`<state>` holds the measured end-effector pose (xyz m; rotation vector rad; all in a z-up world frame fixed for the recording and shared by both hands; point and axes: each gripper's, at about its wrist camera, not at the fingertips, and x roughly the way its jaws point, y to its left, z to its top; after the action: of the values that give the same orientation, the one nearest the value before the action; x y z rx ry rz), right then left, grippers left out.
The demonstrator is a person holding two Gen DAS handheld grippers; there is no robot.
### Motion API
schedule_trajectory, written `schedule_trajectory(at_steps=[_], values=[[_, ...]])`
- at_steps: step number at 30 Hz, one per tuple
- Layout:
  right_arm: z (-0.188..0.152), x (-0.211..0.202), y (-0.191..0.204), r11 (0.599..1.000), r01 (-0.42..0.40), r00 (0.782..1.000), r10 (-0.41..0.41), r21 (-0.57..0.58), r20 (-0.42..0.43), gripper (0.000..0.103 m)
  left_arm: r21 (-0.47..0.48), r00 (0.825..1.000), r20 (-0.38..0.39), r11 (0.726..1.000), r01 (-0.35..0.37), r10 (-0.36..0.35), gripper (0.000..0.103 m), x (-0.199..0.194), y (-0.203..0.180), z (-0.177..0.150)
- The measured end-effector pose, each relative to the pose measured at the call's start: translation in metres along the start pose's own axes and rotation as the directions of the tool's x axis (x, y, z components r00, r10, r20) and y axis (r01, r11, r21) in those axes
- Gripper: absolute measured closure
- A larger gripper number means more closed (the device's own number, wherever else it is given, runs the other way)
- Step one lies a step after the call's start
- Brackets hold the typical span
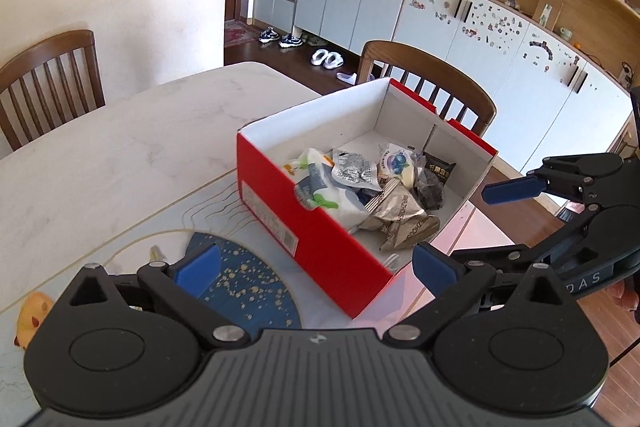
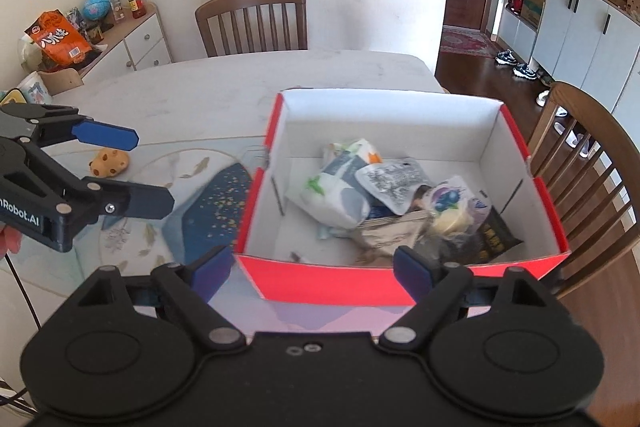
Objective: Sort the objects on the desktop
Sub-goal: 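Open both tools and move them back from the box to the table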
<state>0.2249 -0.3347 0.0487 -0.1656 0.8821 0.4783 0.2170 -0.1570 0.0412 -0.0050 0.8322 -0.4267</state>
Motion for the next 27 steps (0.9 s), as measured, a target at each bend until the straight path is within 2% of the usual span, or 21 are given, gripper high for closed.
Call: schedule_trajectory(at_steps=[18,27], values=[[-0.004,0.011,0.077,0.999,-0.042,0.999,0.042,-0.008,0.029,0.010,-0.069,0.999,0.040,0.997,-0.026,0.028,0.000,-0.040,0.061,-0.033],[-0.003,0.019,0.110,0.998,-0.052,0.998,0.053,-0.040,0.030,0.010,-0.081,0.998,0.036,0.996,-0.040,0.043,0.000,-0.051,0.082,-0.049]])
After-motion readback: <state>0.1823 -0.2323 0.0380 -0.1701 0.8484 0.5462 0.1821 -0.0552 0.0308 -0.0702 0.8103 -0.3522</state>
